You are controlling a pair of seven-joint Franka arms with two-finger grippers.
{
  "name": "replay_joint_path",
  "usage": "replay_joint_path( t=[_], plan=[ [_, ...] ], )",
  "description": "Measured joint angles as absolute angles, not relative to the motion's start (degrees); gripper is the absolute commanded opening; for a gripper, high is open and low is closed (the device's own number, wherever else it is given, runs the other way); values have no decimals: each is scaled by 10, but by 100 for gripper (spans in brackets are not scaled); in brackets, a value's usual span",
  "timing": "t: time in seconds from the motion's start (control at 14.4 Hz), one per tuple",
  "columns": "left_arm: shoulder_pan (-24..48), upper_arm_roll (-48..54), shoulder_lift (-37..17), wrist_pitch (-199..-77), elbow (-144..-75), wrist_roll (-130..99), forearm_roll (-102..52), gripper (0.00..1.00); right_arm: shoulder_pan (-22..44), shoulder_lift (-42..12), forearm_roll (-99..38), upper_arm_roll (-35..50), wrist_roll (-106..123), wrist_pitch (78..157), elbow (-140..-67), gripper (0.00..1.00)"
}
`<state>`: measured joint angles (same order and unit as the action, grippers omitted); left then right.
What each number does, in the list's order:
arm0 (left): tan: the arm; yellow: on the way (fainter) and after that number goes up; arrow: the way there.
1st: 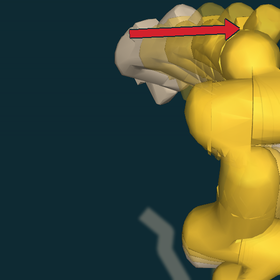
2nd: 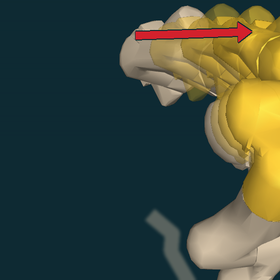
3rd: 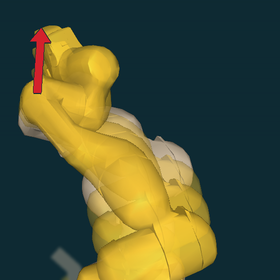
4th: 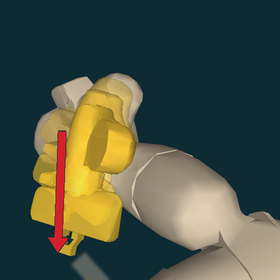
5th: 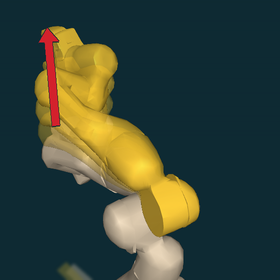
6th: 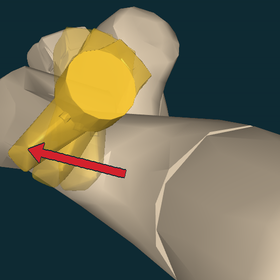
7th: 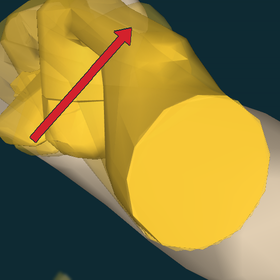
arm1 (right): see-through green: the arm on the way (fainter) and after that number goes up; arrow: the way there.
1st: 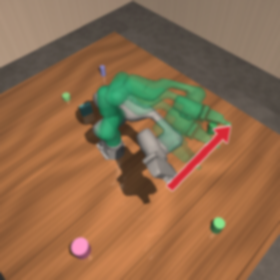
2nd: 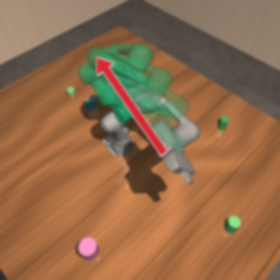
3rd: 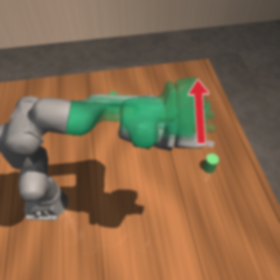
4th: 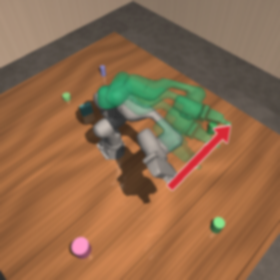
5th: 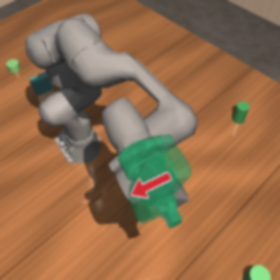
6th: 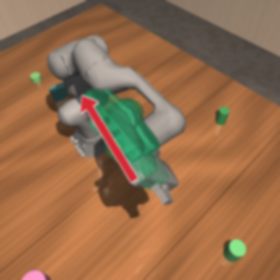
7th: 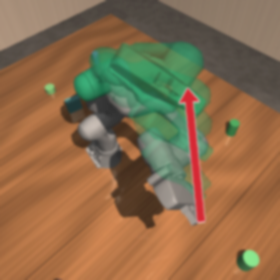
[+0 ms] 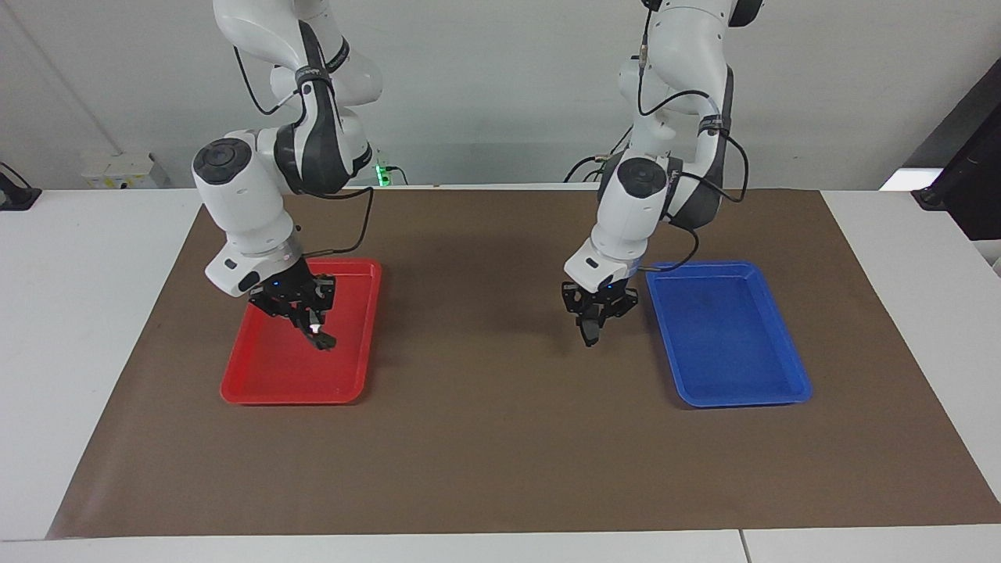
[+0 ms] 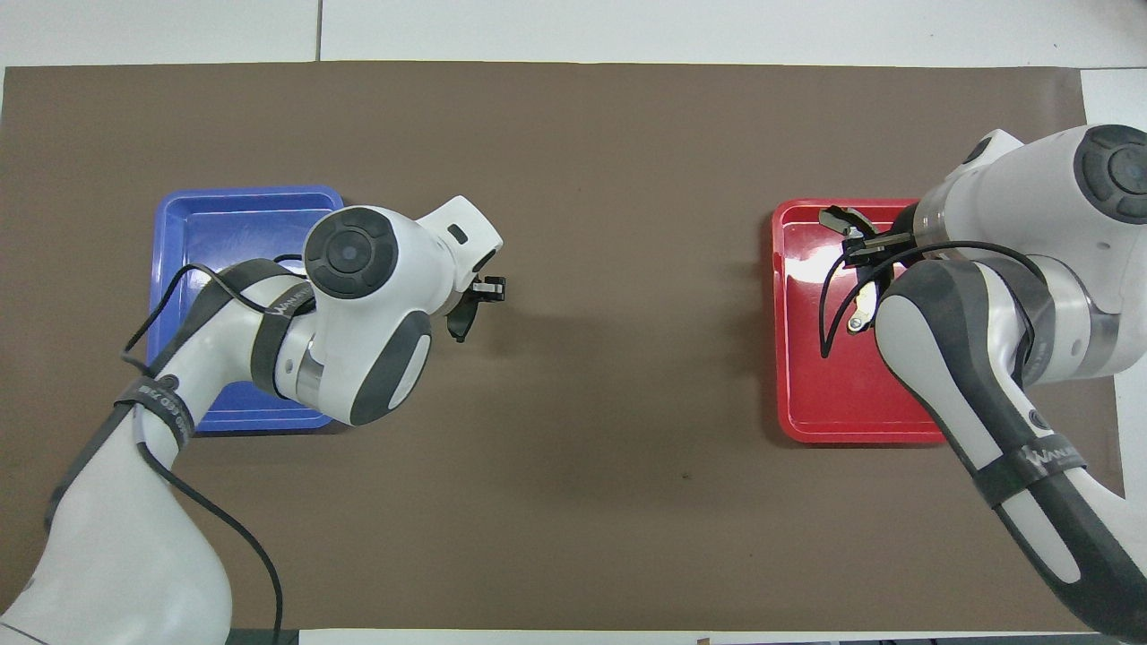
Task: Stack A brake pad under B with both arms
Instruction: 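Set the dark pad on the table center with the left gripper, then retract the left gripper while the right gripper carries the curved pad over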
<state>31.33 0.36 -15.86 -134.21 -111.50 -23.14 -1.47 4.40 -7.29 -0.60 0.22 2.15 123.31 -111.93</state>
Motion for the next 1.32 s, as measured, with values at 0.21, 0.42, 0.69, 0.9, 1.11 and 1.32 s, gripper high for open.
replay_joint_path(
  t=[0.21, 0.42, 0.69, 0.9, 1.11, 1.32],
  plan=[
    [348, 4, -201, -1395, -1115, -282, -15, 42, 43, -78, -6, 2, 21, 1233, -1119, 0],
    [348, -1, -212, -1405, -1114, -284, -15, 99, 42, -78, -6, 2, 21, 1233, -1119, 0],
    [338, -7, -208, -1402, -1108, -282, -15, 99, 43, -78, -6, 2, 20, 1233, -1119, 0],
    [289, -11, -182, -1357, -1101, -214, -15, 99, 68, -78, -7, 2, 1, 1234, -1119, 0],
    [211, -14, -141, -1260, -1078, -104, -15, 99, 132, -84, -7, 4, -53, 1239, -1118, 0],
    [143, -15, -118, -1149, -1023, -6, -15, 99, 202, -113, -8, 5, -150, 1239, -1085, 0]
  ],
)
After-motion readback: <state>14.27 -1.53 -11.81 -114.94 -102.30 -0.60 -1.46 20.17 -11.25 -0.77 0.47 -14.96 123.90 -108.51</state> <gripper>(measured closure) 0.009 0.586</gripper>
